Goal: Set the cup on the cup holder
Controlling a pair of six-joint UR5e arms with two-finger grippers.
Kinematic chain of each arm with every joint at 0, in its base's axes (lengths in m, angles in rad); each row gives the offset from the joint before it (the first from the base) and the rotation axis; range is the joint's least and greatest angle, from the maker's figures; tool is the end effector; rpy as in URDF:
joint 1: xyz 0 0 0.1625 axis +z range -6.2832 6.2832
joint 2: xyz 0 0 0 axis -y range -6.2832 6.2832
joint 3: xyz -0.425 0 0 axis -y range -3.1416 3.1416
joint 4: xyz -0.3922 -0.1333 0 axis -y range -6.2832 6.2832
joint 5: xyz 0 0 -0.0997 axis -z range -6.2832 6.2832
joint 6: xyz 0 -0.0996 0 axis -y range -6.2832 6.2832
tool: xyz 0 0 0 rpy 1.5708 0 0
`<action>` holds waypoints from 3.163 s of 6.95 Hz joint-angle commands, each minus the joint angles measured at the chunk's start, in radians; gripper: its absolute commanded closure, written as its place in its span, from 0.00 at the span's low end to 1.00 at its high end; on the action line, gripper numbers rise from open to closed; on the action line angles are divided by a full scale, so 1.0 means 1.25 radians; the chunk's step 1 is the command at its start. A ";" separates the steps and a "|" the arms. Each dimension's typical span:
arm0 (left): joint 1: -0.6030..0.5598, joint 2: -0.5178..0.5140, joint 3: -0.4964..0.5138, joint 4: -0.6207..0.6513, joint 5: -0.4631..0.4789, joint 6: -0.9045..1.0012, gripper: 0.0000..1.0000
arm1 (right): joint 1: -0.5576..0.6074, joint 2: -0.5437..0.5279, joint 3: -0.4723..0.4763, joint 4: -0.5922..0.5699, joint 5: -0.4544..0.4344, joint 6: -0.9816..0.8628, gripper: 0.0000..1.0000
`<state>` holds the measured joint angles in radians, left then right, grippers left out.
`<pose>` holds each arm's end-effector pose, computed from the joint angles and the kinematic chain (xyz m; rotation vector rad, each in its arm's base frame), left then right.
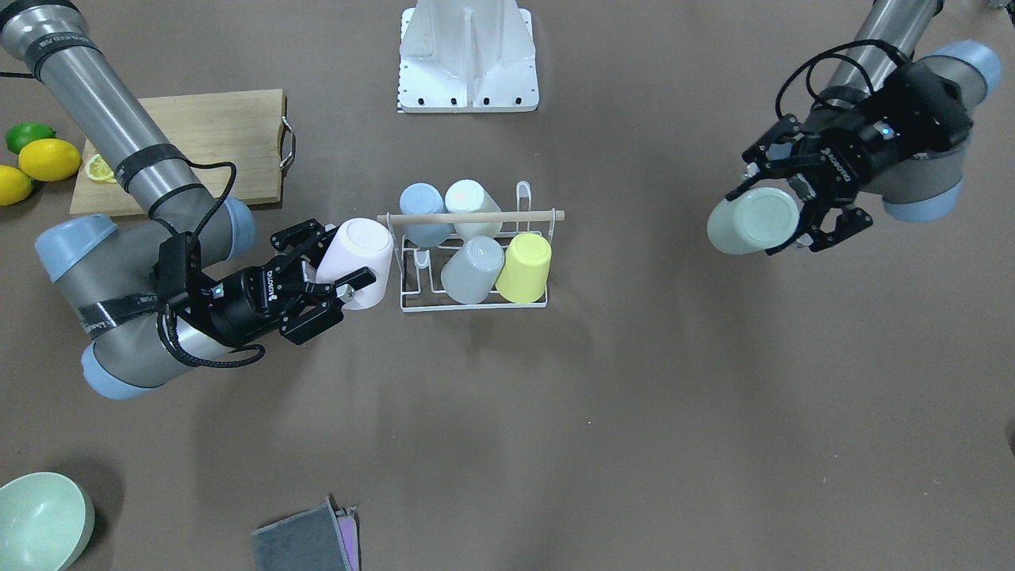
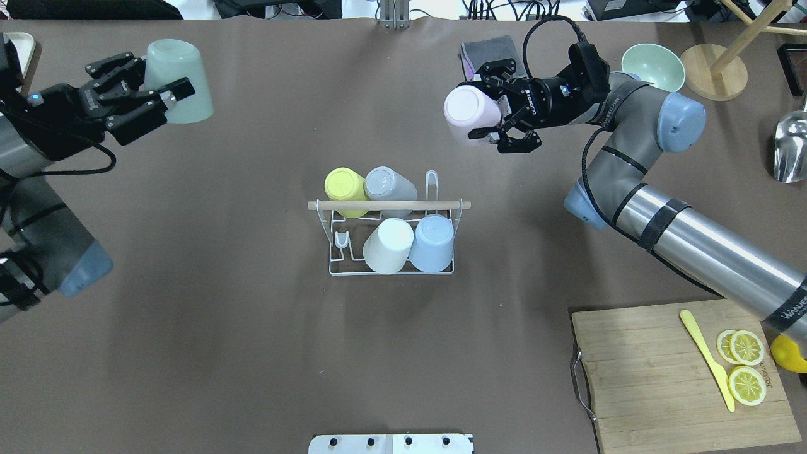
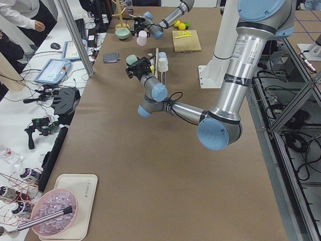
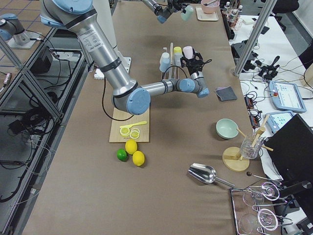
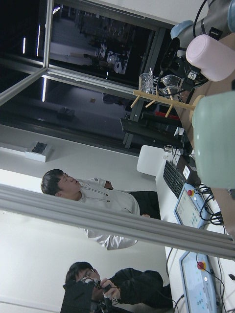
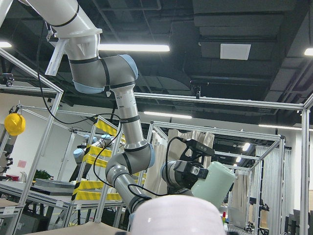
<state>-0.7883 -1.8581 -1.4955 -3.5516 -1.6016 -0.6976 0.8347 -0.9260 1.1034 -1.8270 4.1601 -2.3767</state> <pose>0.2790 -0.4653 0.3485 1.6081 1.4920 0.0816 -0.4418 -0.6084 0.3563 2.1295 -2.0307 -0.8321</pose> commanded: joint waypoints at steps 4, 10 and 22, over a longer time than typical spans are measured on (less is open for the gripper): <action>0.326 -0.078 -0.012 0.015 0.334 0.257 1.00 | -0.075 0.009 0.000 -0.002 0.001 -0.013 0.67; 0.422 -0.116 0.011 0.074 0.459 0.276 1.00 | -0.106 0.023 -0.025 -0.005 -0.006 -0.022 0.66; 0.428 -0.117 0.031 0.065 0.459 0.275 0.03 | -0.078 0.017 -0.030 -0.002 0.002 -0.024 0.01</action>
<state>-0.2531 -2.0039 -1.4556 -3.4683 -1.0268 -0.3524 0.7335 -0.9044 1.0666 -1.8305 4.1643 -2.4080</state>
